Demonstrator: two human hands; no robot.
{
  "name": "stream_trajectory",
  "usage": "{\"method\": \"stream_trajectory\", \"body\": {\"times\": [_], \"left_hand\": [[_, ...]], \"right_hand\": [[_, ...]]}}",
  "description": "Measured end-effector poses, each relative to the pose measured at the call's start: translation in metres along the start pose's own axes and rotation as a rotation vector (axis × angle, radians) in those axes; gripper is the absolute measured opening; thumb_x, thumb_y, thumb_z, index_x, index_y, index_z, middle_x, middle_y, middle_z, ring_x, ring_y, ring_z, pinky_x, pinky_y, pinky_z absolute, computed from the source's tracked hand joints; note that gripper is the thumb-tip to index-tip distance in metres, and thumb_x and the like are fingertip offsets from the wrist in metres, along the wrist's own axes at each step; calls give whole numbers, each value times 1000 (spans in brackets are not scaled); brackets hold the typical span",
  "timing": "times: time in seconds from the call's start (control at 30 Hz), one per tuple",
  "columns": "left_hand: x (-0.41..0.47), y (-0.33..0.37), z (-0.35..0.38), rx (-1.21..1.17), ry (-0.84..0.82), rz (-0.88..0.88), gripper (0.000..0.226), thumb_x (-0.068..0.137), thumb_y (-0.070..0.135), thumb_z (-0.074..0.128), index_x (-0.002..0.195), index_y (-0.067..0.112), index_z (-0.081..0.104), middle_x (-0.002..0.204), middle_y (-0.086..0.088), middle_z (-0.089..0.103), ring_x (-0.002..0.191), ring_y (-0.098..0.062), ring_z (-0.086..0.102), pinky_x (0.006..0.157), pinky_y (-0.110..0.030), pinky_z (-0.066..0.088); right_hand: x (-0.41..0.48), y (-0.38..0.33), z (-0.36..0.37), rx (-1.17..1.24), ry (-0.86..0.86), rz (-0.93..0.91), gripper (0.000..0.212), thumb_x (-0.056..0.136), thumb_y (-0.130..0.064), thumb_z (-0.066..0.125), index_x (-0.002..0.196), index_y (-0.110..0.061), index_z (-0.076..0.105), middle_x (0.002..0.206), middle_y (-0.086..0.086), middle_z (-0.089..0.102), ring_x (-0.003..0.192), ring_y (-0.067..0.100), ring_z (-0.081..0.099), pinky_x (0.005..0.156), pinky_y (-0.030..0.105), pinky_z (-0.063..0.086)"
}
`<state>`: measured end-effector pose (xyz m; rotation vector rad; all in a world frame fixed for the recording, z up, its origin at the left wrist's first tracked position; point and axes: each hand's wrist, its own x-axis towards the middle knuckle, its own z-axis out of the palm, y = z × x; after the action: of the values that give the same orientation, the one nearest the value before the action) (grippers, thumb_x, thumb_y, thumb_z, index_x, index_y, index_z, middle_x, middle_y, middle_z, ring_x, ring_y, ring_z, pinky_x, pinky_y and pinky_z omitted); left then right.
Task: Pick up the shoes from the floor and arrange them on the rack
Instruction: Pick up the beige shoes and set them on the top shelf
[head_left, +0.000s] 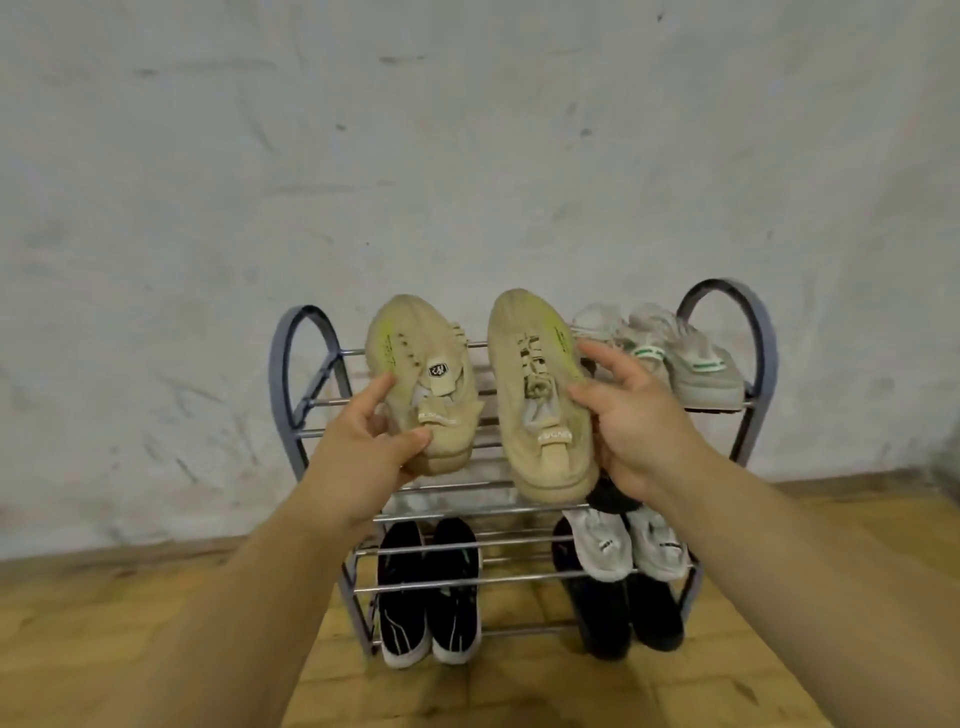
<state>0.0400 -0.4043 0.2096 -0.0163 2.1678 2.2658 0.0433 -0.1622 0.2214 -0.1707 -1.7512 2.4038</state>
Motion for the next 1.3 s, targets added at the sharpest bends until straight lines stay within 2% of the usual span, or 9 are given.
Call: {"method": "stream_trajectory", "body": {"times": [0.13,0.33,0.47,0.6,0.7,0.83,0.97,1.1,1.3], "left_hand": [[4,-4,-11,33,17,-38,76,96,-2,66,159,27,35,123,-6,72,100,-23,75,78,-39,62],[5,-19,-21,5,12,-123,69,99,6,66,158,27,38,126,-11,70,107,-30,74,95,-49,60],[-1,-26,-20,-38,-46,-165,70,99,14,68,157,41,37,140,0,61,113,-26,71,90,-47,61],[-3,-32,-17,-54,-74,-171,78,97,8,69,158,42,34,149,2,52,113,-28,71,87,-45,63],[-1,-33,-14,-95,-75,-161,77,98,1,66,159,36,35,146,2,54,115,-30,69,82,-40,61],[-3,-33,-14,-149,-99,-162,76,98,-1,65,159,35,36,143,2,59,116,-32,69,86,-44,60],[-5,-34,-15,-148,-117,-161,77,97,-2,64,158,34,37,141,-2,62,116,-34,70,97,-52,58],[-9,-30,-14,-157,-111,-166,70,97,-1,66,154,35,43,133,-8,66,112,-36,71,91,-50,60],[-18,-27,-15,-131,-137,-171,74,95,-5,65,155,32,42,135,-9,64,114,-36,71,89,-48,61]], "right_hand": [[18,13,7,19,46,-30,38,97,-3,64,132,-18,65,119,11,75,98,27,77,83,45,62],[27,38,18,-194,142,-18,15,92,-27,73,102,-38,70,118,1,72,105,21,71,93,46,60],[36,55,10,-212,159,36,42,81,-40,70,123,-36,71,123,-1,73,105,22,73,88,48,61],[27,49,11,-199,144,70,26,94,-34,63,117,-42,71,123,-2,73,107,22,72,91,48,61],[20,45,15,-153,46,128,42,99,-15,58,137,-32,61,122,0,74,108,24,72,94,50,59],[12,42,14,-108,-121,172,63,94,6,50,148,-28,51,123,3,74,108,26,73,91,48,60],[0,40,11,-151,-246,204,66,102,-1,51,147,-49,45,119,-15,75,109,21,73,87,54,60],[0,39,9,-70,-148,226,63,102,-9,61,154,-38,41,125,1,74,109,26,74,96,58,56],[-13,30,5,-169,-145,284,60,99,-9,65,149,-37,48,122,4,74,103,23,74,82,43,60]]}}
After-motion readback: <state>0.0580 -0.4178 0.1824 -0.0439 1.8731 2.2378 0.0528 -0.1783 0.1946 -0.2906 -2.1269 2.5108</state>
